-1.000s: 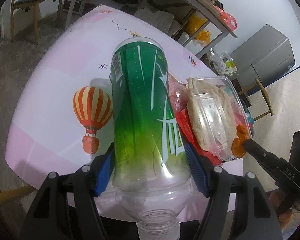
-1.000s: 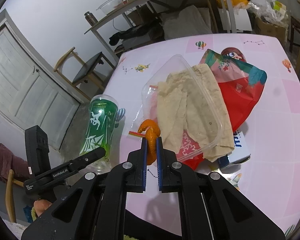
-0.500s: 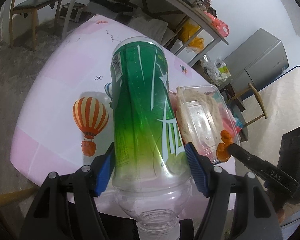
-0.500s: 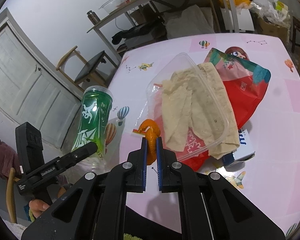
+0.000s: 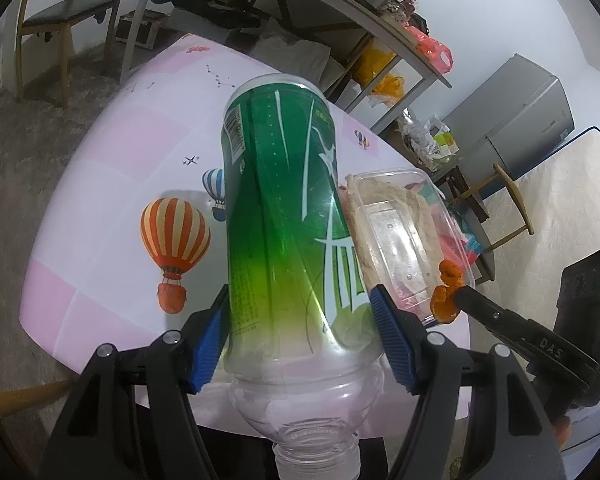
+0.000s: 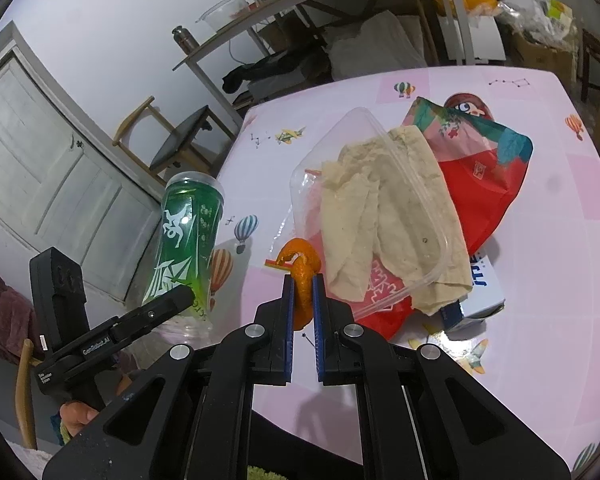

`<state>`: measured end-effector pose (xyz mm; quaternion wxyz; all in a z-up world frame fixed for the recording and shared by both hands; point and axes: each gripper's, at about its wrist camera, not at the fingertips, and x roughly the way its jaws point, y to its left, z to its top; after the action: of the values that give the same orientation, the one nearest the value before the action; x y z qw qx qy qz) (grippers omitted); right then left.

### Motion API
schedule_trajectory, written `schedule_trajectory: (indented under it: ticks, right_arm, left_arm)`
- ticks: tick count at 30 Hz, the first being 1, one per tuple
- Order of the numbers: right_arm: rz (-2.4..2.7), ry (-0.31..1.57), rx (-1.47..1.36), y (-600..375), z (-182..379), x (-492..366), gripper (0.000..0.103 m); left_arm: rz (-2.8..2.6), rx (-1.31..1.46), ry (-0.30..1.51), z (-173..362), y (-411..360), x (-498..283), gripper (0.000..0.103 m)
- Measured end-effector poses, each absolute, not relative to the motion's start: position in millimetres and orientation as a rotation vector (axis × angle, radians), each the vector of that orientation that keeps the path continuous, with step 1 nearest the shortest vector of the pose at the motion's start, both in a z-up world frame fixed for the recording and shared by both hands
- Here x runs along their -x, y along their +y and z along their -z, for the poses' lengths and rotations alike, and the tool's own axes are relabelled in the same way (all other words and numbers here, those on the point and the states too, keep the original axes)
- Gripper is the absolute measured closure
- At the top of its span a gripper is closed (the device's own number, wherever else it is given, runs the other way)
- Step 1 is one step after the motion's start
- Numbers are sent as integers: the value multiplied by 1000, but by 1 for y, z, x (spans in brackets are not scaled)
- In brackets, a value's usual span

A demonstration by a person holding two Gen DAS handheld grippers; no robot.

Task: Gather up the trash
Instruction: 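Lift the green bottle with the left tool while the right tool lifts the orange object, then carry the bottle and orange object over the blue wastebasket with both tools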

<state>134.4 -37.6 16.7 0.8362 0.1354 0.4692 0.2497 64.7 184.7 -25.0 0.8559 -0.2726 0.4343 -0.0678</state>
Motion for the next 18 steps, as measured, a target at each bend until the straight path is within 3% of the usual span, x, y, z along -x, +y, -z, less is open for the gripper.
schedule_trajectory:
  ticks: [18]
  right_arm:
    - [-495,822,-379,-100,-65,-102,96]
  left_arm:
    - [313,503,818,-36,132,-81,36]
